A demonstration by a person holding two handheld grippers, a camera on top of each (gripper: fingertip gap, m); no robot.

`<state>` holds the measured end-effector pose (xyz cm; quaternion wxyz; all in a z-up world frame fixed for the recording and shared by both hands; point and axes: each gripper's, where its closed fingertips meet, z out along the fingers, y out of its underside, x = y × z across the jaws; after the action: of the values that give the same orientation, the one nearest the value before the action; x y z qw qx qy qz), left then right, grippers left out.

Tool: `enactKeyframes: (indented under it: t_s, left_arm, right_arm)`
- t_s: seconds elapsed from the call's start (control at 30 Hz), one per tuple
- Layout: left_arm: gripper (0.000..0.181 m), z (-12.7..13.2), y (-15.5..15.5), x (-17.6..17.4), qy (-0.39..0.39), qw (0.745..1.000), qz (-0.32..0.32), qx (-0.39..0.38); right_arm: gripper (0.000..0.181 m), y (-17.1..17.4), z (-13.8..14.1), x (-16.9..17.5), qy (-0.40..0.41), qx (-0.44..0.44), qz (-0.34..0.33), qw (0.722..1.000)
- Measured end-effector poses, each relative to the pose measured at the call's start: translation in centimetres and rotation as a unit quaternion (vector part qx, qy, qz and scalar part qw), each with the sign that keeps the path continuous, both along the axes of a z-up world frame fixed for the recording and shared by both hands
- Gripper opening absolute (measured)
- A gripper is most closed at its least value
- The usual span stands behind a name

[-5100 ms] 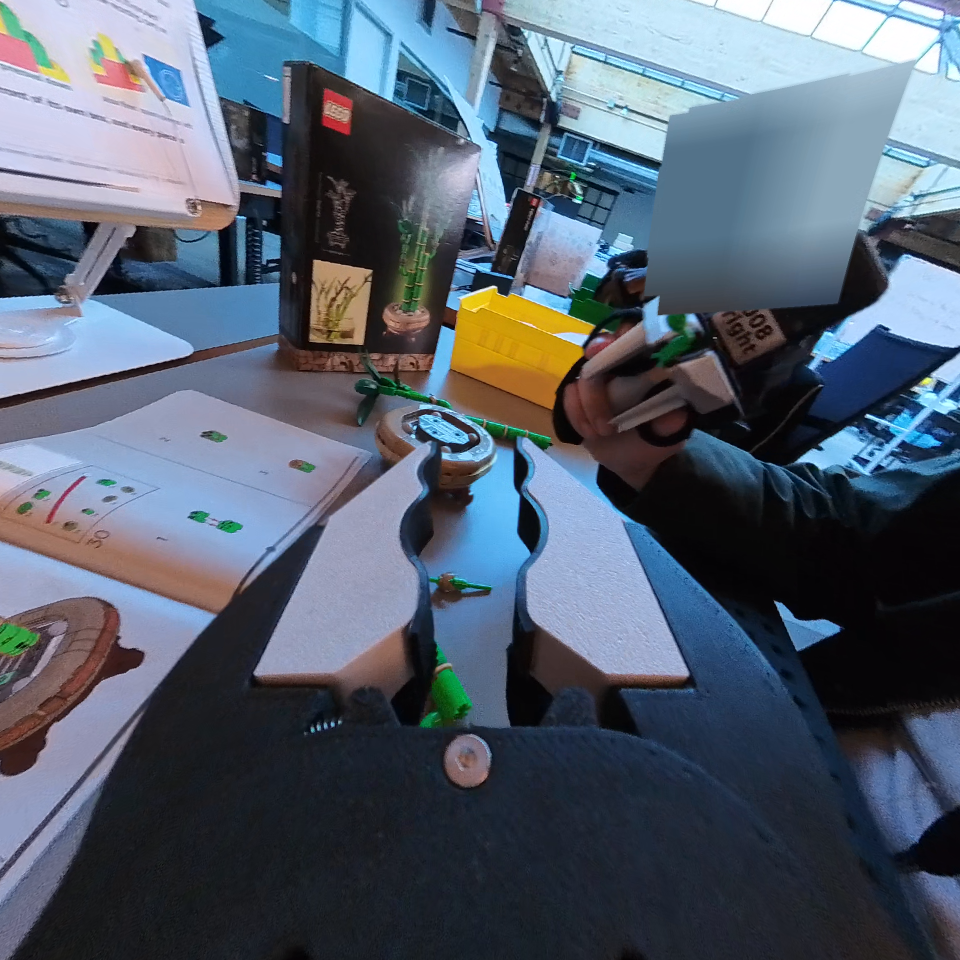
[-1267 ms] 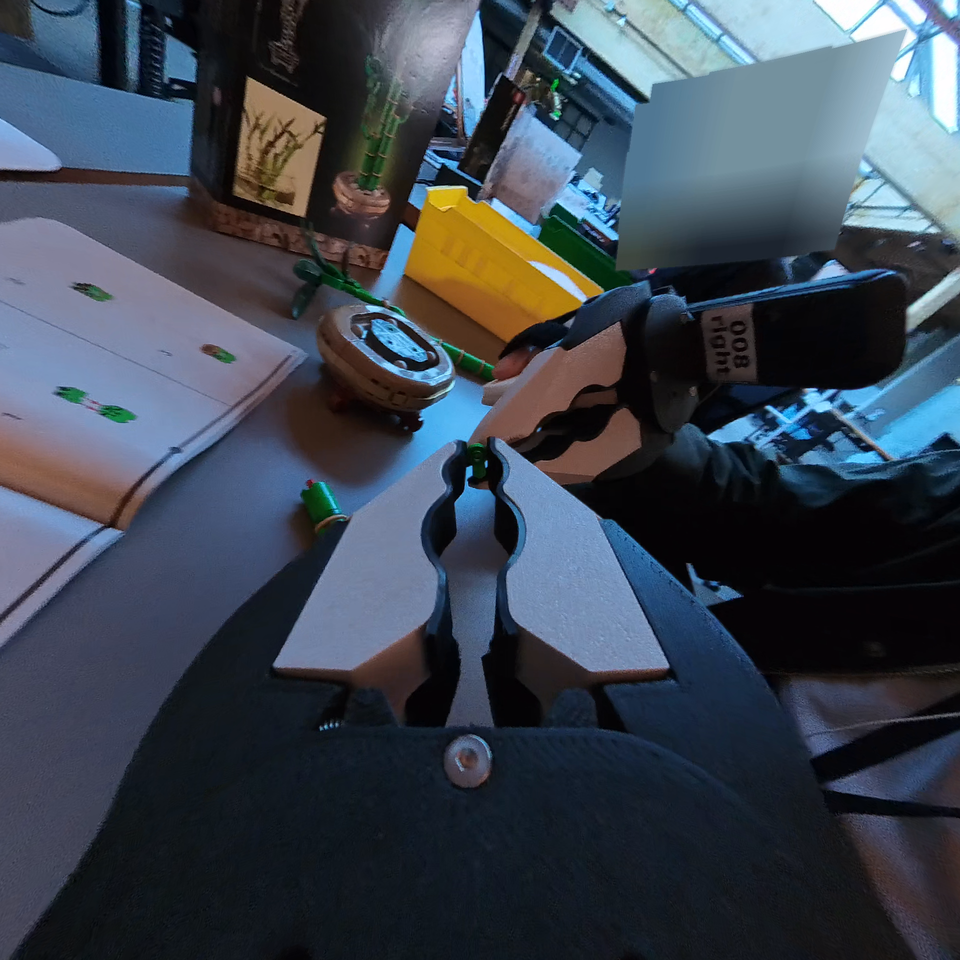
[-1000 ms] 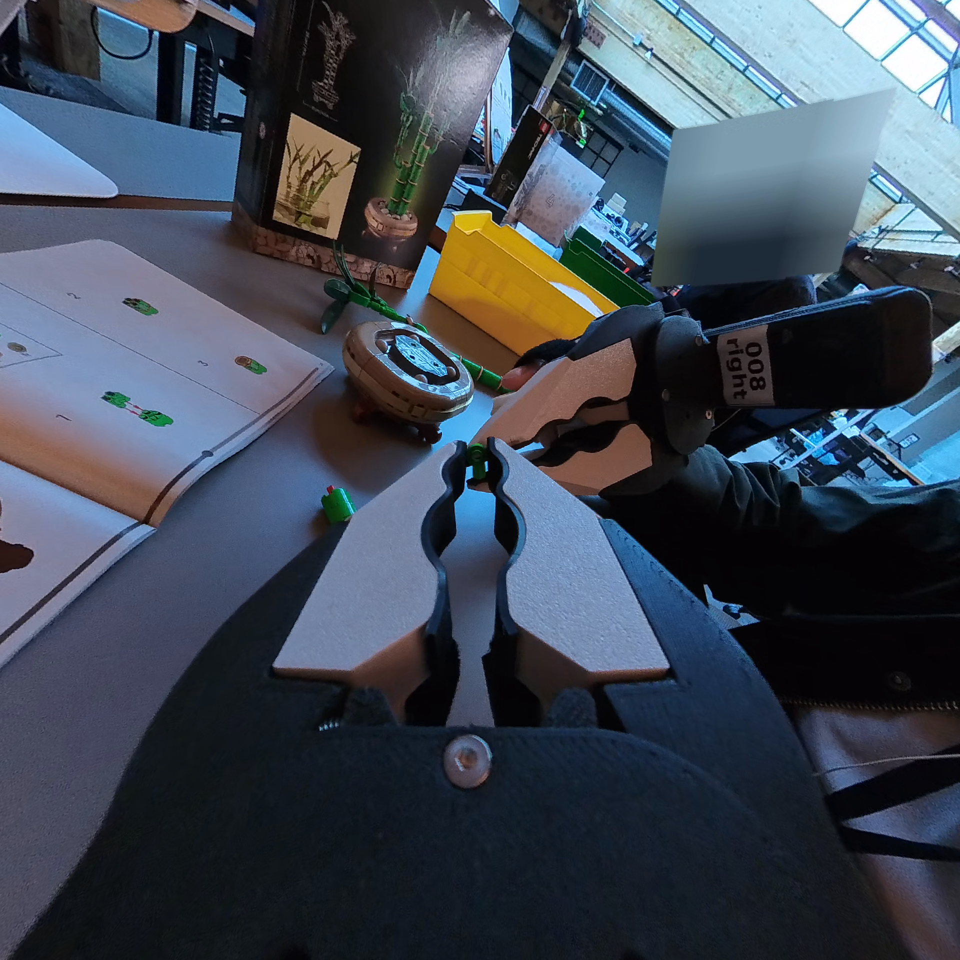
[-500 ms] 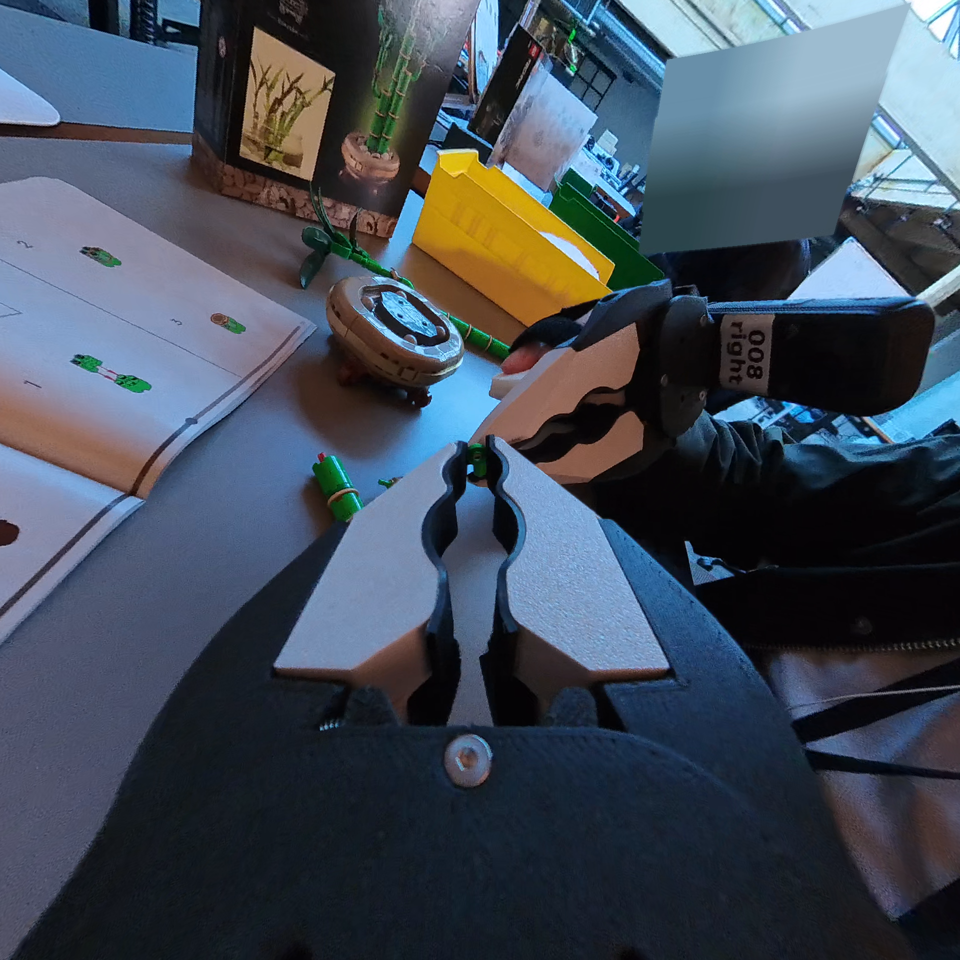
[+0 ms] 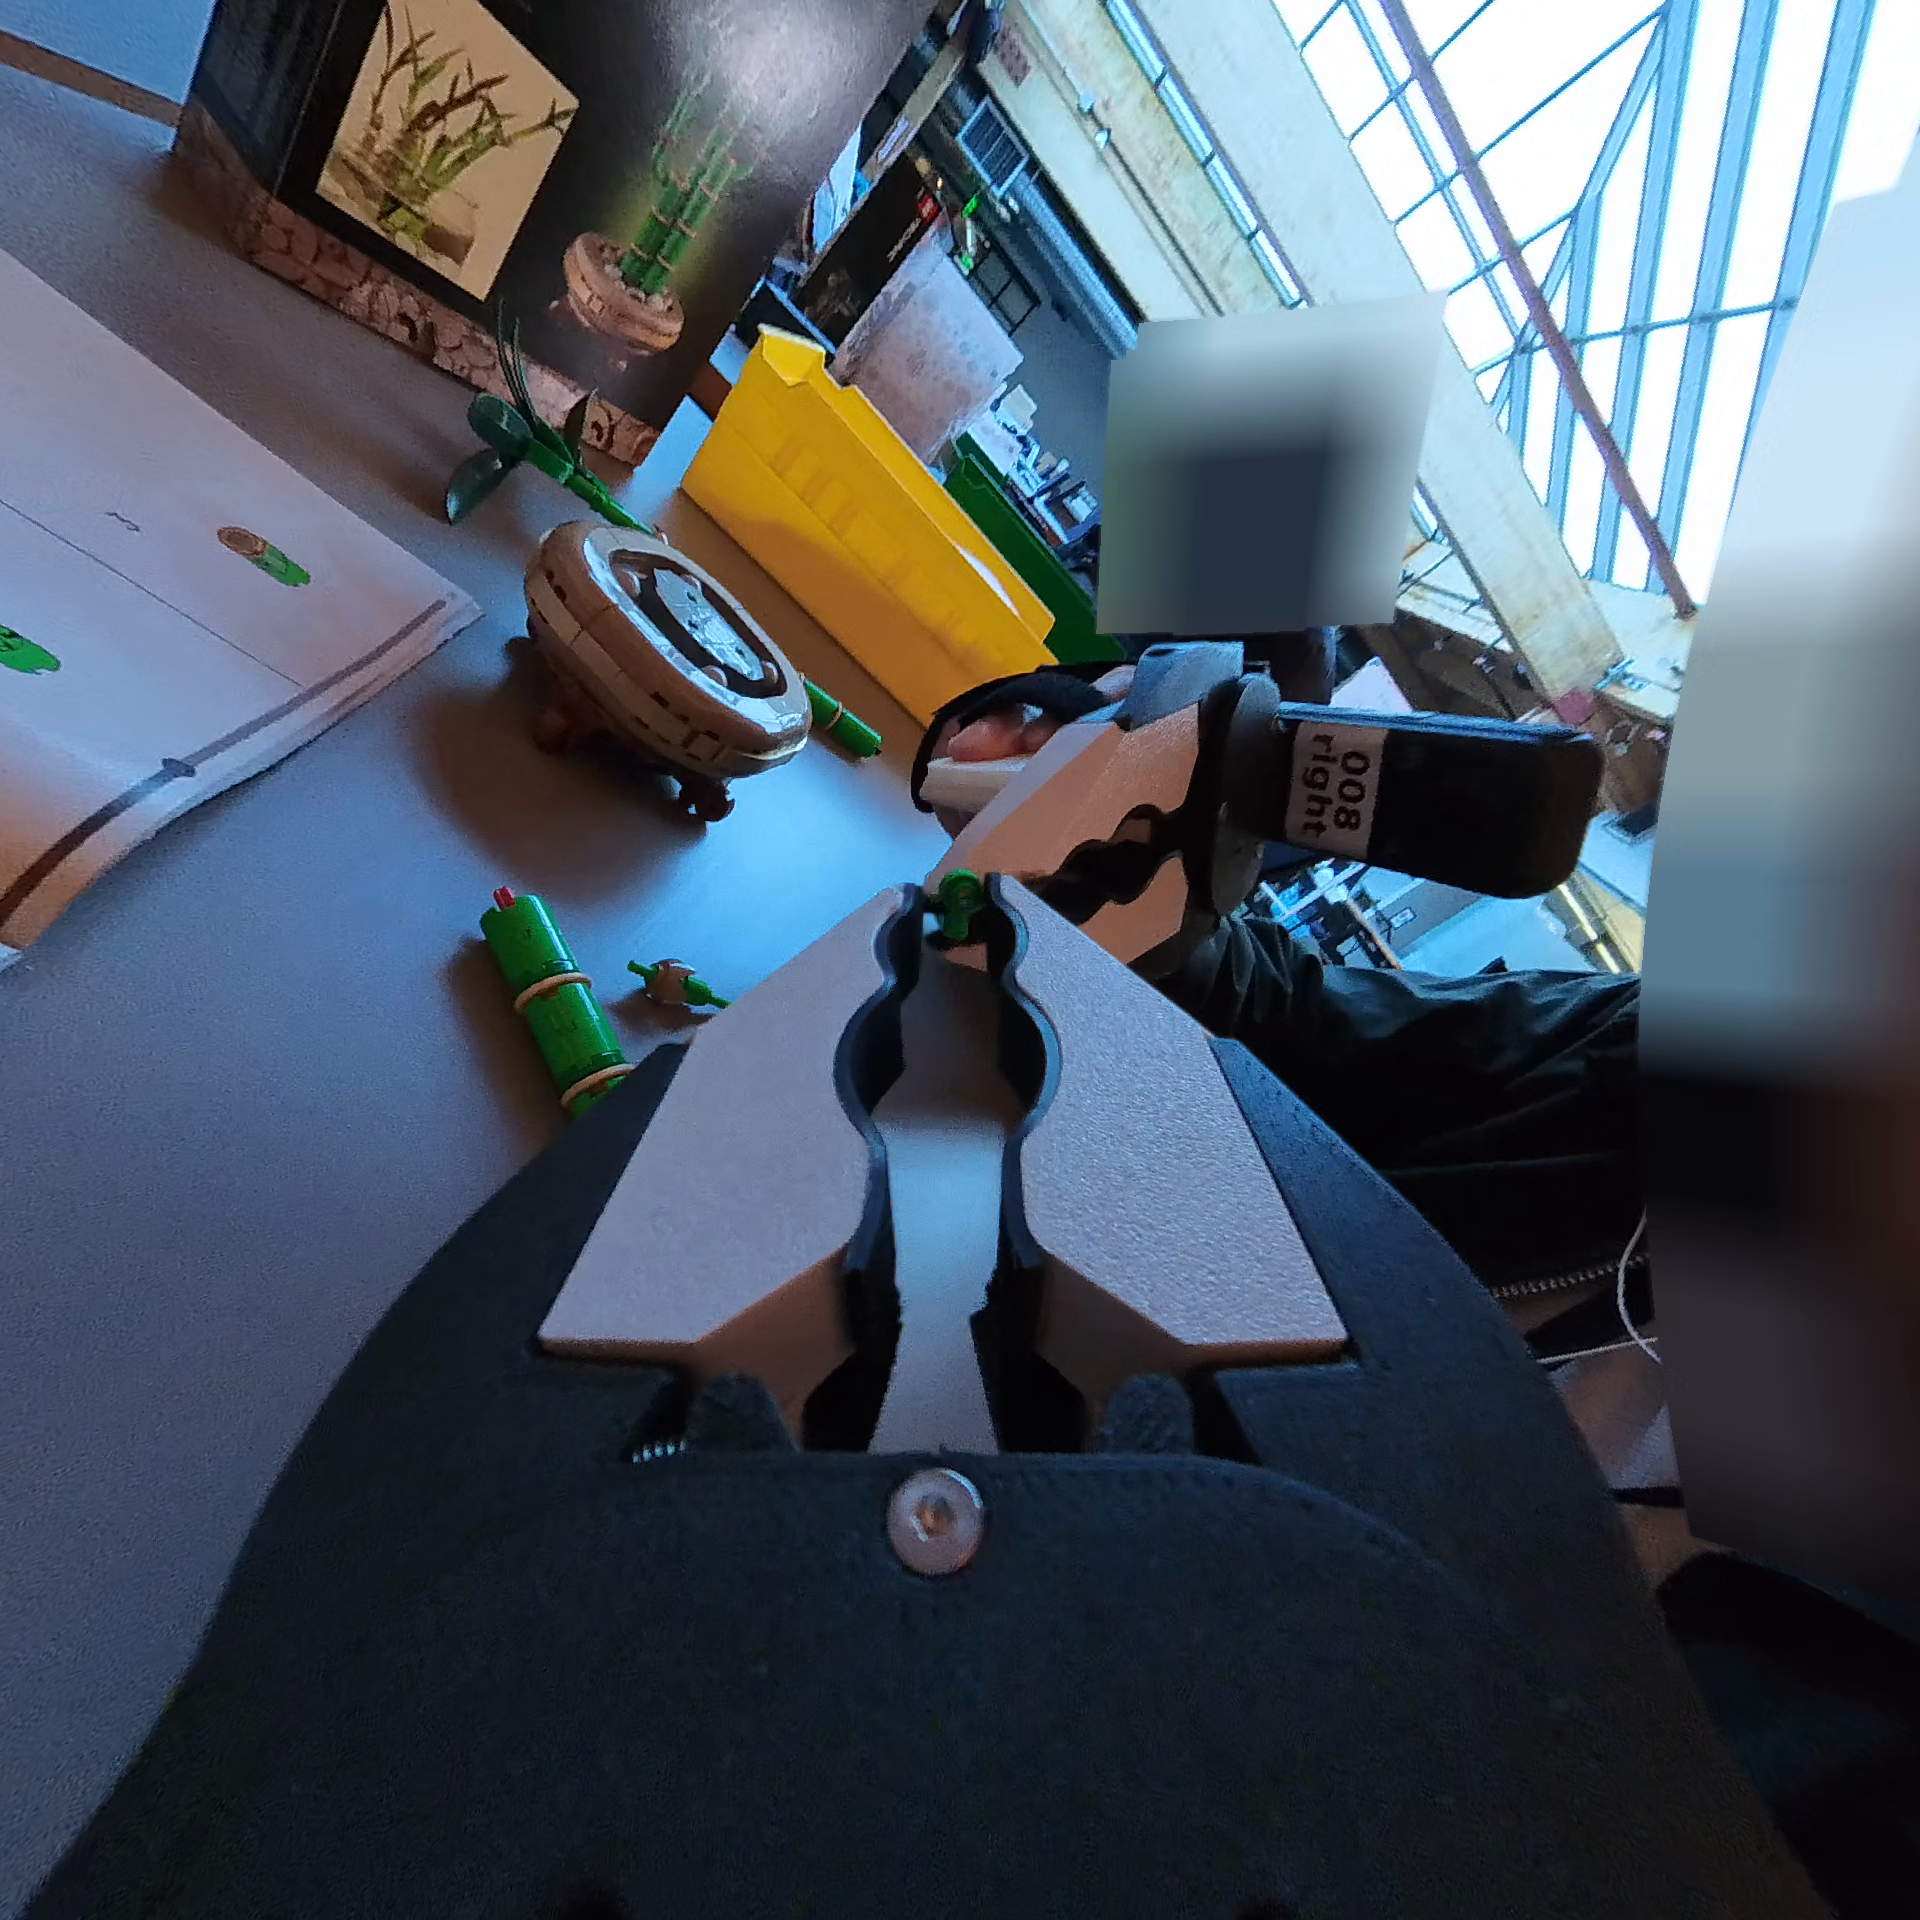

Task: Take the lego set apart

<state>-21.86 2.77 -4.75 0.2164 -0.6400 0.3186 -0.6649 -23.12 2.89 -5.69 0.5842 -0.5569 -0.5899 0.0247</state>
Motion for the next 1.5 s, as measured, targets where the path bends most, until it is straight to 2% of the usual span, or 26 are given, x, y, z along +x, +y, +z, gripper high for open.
enactKeyframes:
  t_s: [0.37, 0.7, 1.1, 1.13, 1.17, 1.23, 1.27, 1.33, 1.4, 1.5]
  left_arm:
    - [0.004, -1.2, 0.8, 0.1, 0.044, 0.997, 0.045, 0.045]
    - [0.000, -0.8, -0.3, -0.4, 0.051, 0.997, 0.004, 0.055]
    - [0.000, -0.7, -1.2, -0.3, 0.056, 0.996, -0.023, 0.059]
    - [0.000, -0.8, -0.4, -0.8, 0.065, 0.996, -0.002, 0.060]
    - [0.000, -0.1, 1.8, -2.5, 0.052, 0.995, 0.052, 0.063]
    - [0.000, 3.8, 5.3, -7.4, -0.049, 0.990, 0.131, 0.025]
    - [0.000, 3.8, 5.6, -8.2, -0.044, 0.989, 0.138, 0.038]
    - [0.000, 2.8, 3.7, -6.6, -0.027, 0.993, 0.094, 0.061]
    - [0.000, 2.2, 0.7, -3.9, -0.024, 0.999, 0.008, 0.046]
    - [0.000, 2.2, -2.4, -2.0, -0.045, 0.995, -0.068, 0.053]
  right_arm:
    - [0.005, 1.0, -0.8, 0.1, -0.015, -0.009, -0.032, 0.999]
    - [0.005, 0.0, -0.3, 0.0, 0.007, -0.026, -0.002, 1.000]
    - [0.005, -0.9, -0.1, 0.2, -0.004, -0.011, 0.021, 1.000]
    - [0.005, -0.4, -0.4, 1.0, -0.022, -0.007, 0.001, 1.000]
    - [0.005, 0.5, -0.6, 3.0, -0.042, 0.008, -0.032, 0.999]
    - [0.004, 0.8, 2.3, 5.0, 0.054, -0.010, -0.035, 0.998]
    - [0.004, 0.5, 3.8, 5.1, 0.096, -0.023, -0.023, 0.995]
    - [0.004, 0.1, 4.8, 4.6, 0.110, -0.010, -0.001, 0.994]
    - [0.004, -0.4, 3.9, 4.0, 0.096, -0.021, 0.019, 0.995]
    - [0.004, -0.7, 2.9, 3.8, 0.092, -0.040, 0.035, 0.994]
